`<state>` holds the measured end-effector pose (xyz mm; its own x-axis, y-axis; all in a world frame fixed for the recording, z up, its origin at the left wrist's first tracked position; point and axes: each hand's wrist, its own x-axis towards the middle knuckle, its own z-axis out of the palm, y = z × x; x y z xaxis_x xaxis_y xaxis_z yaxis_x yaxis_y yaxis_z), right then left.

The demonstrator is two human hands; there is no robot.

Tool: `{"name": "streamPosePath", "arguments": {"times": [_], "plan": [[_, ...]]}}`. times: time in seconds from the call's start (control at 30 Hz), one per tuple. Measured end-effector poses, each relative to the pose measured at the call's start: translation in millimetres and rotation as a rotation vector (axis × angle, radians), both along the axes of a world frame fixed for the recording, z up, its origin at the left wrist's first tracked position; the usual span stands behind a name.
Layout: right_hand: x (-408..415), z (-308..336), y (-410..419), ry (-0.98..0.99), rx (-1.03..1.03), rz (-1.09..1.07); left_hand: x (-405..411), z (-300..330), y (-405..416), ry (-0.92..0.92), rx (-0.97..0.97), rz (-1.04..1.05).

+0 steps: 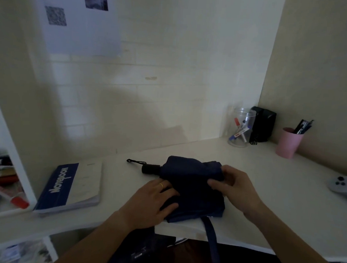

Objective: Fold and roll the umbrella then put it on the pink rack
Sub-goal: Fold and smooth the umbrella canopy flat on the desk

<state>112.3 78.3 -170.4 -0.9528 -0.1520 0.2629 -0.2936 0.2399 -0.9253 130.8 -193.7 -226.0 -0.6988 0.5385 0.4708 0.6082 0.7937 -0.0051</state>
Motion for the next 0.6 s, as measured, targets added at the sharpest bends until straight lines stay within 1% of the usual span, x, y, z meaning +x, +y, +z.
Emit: {"name": "streamPosePath", "arguments": {"times": [0.07,0.1,0.13,0.2,0.23,0.27,0.3,0.33,0.4,0.5,0.6], "plan": [[9,-14,5,-0.033,0.027,0.033,3,3,1,-0.046,0.009,0.018],[12,-21,7,-0.047,0.033,0.029,5,5,0,-0.117,0.068,0.042],[13,-27,10,-0.063,0.025,0.026,7,9,-1,-0.22,0.172,0.077],[13,-33,13,-0.088,0.034,0.028,8,19,-1,-0.42,0.483,0.176],[11,-35,14,-0.102,0.045,0.025,6,23,-1,-0.455,0.646,0.245],[8,-35,14,-0.12,0.049,0.026,3,26,1,-0.451,0.788,0.33],[7,-35,14,-0.14,0.047,0.026,0,30,3,-0.423,0.886,0.412],[5,-35,14,-0.151,0.044,0.03,-1,35,7,-0.395,0.929,0.478],[4,-34,15,-0.145,0.026,0.05,-5,44,21,-0.408,0.944,0.524],[8,-32,13,-0.125,-0.003,0.08,-12,53,41,-0.546,1.035,0.492],[6,-32,13,-0.134,-0.01,0.047,-12,60,46,-0.68,1.237,0.428]]}}
